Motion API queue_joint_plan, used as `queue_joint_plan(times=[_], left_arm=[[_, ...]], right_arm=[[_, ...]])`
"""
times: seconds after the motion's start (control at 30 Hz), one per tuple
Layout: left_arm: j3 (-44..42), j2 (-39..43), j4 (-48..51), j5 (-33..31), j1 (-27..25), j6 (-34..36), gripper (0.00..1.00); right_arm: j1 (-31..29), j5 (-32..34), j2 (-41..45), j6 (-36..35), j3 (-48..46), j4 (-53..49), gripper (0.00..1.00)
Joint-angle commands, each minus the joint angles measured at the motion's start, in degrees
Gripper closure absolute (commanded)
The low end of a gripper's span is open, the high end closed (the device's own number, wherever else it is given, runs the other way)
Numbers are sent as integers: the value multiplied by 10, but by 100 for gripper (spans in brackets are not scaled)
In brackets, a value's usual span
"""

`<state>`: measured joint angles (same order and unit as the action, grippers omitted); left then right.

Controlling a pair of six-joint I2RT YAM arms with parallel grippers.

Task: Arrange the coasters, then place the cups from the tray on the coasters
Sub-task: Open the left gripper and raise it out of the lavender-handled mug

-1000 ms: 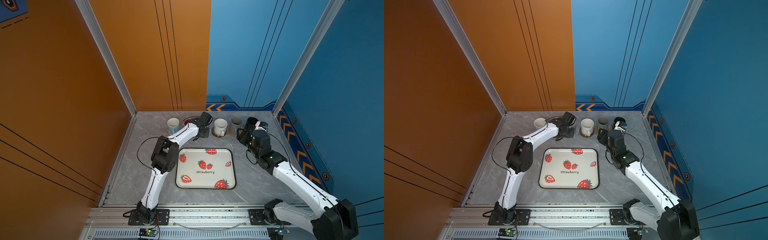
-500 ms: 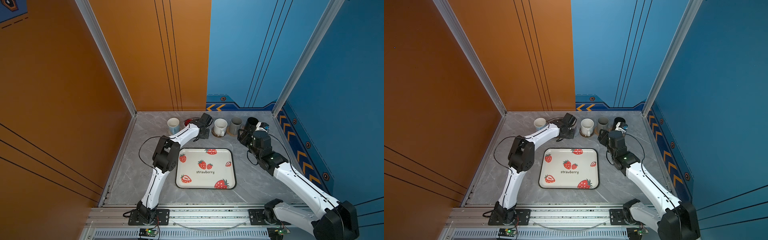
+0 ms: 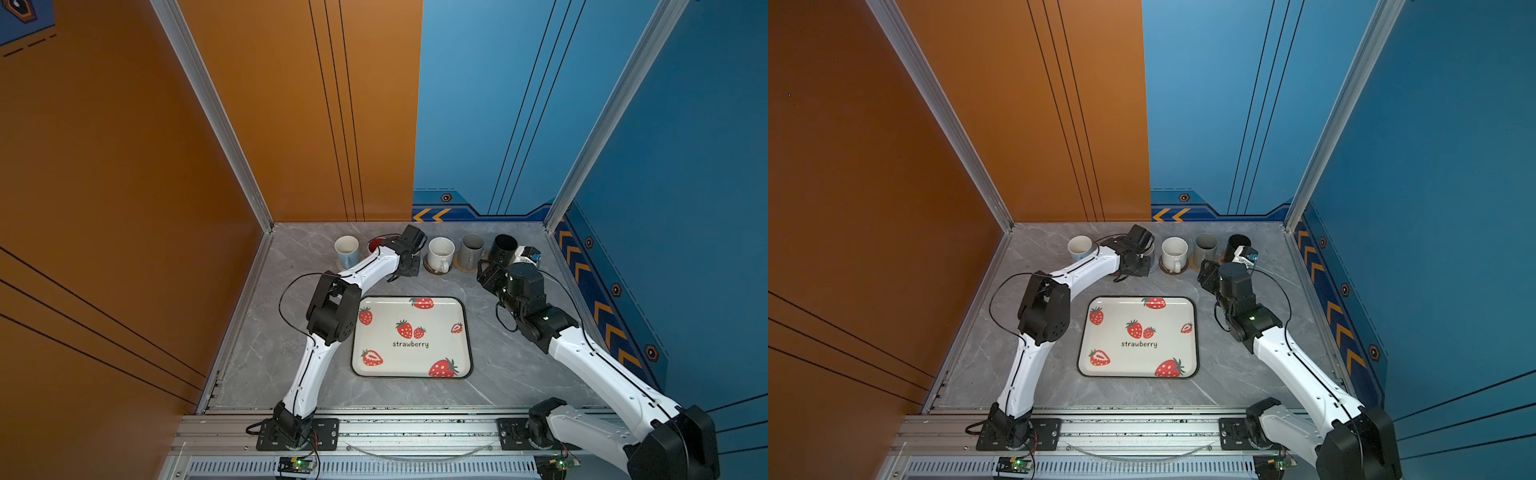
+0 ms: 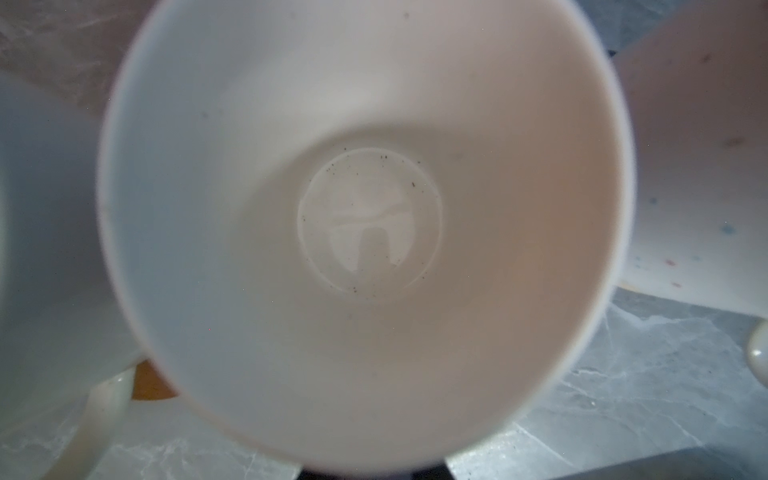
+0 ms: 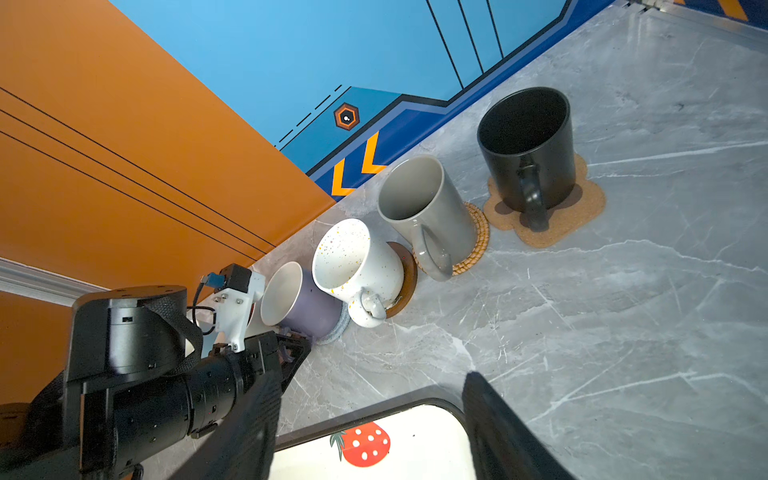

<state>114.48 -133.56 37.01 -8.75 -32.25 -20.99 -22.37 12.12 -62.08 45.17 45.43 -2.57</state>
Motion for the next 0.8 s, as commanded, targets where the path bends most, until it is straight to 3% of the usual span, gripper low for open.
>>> queue_joint_plan(times=[0.0,0.6,0.77], left_arm=[[28,-1,-23,4,6,-3,100],[25,-3,-22,22,7,-2,100],[22,1,-19,26,8,-1,86]], right_arm=[[6,-2,10,11,-7,-11,32],[9,-2,15,11,-11,-12,32],[10,-1,19,12,-11,-13,32]])
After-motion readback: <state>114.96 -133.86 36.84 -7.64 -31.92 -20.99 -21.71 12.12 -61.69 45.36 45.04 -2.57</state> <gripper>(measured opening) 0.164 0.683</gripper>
